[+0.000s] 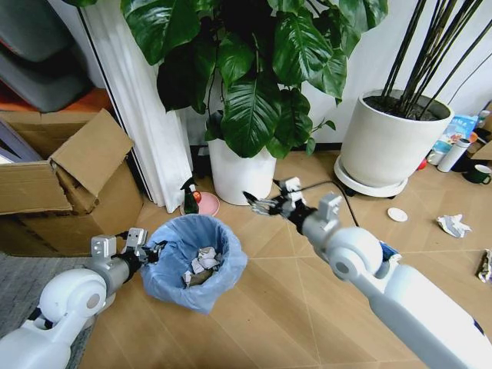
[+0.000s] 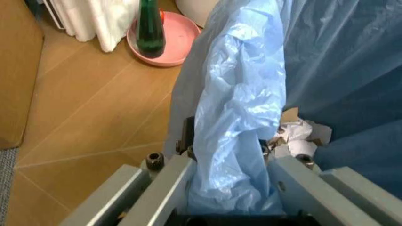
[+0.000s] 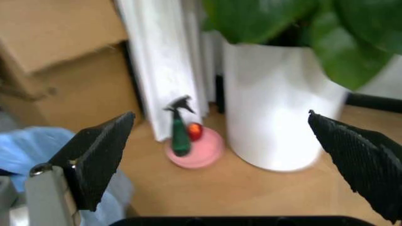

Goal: Pick up the trash bin and place the garbage on the floor into it.

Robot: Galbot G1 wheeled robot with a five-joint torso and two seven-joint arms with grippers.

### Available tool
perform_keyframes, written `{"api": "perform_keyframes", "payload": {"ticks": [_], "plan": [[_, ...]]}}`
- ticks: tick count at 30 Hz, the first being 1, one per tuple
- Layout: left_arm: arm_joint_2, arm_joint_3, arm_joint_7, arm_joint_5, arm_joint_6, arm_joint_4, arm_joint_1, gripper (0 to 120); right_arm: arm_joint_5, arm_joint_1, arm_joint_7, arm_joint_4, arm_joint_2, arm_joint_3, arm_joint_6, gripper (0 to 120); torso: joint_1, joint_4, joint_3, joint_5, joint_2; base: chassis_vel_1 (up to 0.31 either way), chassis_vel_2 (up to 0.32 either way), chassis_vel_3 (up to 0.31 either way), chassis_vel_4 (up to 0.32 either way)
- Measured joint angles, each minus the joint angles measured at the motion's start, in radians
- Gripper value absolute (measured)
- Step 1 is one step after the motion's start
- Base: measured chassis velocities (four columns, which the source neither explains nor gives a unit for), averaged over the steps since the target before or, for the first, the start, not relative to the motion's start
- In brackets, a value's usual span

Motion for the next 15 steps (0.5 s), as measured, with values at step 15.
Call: {"api": "perform_keyframes", "payload": {"ticks": [15], "plan": [[-0.001,0.007,0.017,0.016,-0.003,-0.008,0.017,1,-0.038,-0.101,-0.005,-0.003,0.024,0.107,-0.013,100,0.000,0.0004,0.000,-0.0002,0.000,-0.005,-0.004,0.007,0.006]]}}
